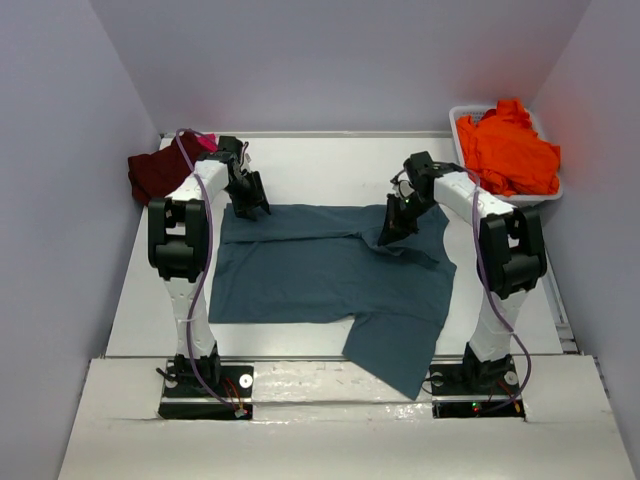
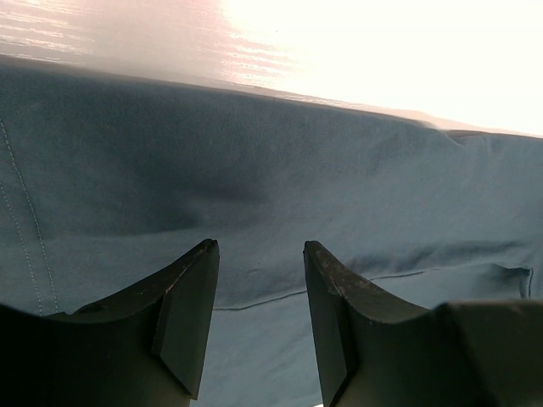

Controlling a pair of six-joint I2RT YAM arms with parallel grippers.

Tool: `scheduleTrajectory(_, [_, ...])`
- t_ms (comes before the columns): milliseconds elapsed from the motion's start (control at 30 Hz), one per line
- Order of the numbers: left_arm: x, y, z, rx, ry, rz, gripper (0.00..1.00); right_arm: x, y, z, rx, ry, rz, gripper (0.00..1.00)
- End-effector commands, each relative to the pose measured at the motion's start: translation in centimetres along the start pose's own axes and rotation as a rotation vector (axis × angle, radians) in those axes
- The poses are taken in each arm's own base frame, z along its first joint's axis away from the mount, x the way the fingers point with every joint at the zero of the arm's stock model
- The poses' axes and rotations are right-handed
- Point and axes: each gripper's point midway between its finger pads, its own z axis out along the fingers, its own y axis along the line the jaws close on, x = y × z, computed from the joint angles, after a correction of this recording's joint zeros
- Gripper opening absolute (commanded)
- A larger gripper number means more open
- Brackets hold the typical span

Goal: Fold and stack the t-shirts
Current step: Fold the tshirt

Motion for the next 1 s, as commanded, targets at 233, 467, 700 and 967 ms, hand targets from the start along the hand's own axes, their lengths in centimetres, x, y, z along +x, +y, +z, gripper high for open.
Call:
scheduleTrajectory(233, [-0.2, -0.7, -2.2, 0.016, -0.031, 0.028, 0.56, 3.5, 1.6, -0.2, -0.017, 0.047, -0.059, 0.07])
scheduleTrajectory(467, [0.0, -0.6, -2.4, 0.011, -0.035, 0.029, 0.56, 4.7, 1.0, 1.6, 0.01, 0.094, -0.056, 0.19])
scheduleTrajectory(700, [0.2, -0.5, -2.5, 0.01, -0.036, 0.029, 0.56, 1.7, 1.9, 0.1, 0.051, -0.053, -0.059, 0.53])
scheduleTrajectory(967, [0.0, 0.0, -2.3, 0.004, -0.034, 0.019, 0.56, -5.2, 1.8, -1.5, 0.205, -0.291, 0.03, 0.55])
